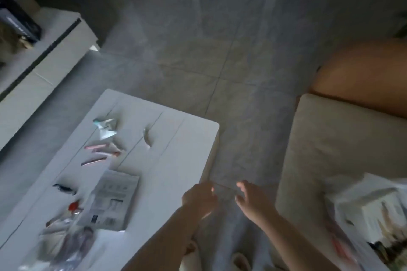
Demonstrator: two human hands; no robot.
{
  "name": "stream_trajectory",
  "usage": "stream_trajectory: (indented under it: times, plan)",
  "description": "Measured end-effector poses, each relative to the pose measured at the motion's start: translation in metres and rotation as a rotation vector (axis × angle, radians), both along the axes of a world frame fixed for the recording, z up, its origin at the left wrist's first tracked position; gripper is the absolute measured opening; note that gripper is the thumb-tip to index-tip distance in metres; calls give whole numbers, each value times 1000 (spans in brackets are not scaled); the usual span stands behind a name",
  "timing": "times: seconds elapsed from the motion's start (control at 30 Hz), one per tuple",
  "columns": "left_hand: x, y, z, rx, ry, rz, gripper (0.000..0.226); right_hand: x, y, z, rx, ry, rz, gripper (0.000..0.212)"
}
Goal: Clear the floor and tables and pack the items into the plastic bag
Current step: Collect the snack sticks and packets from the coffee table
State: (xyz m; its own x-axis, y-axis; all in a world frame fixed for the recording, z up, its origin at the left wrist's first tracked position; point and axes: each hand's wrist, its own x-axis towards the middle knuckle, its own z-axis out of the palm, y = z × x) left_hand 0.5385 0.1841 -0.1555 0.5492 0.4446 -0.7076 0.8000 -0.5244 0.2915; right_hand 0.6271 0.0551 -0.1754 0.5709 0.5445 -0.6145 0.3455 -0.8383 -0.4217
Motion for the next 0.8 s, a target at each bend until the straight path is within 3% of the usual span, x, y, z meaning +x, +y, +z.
stream_trajectory:
  times: [0.2,0.5,0.8]
  plan:
    - [-83,62,-22,-4,80,100,37,-44,79,-17,-89,-84,315,45]
    - [-184,149,-53,-54,170,384,39,-94,200,-34,-134,-118,624,40]
    - [-216,217,-84,-18,179,546,37,-101,300,-59,-181,-155,738,39]
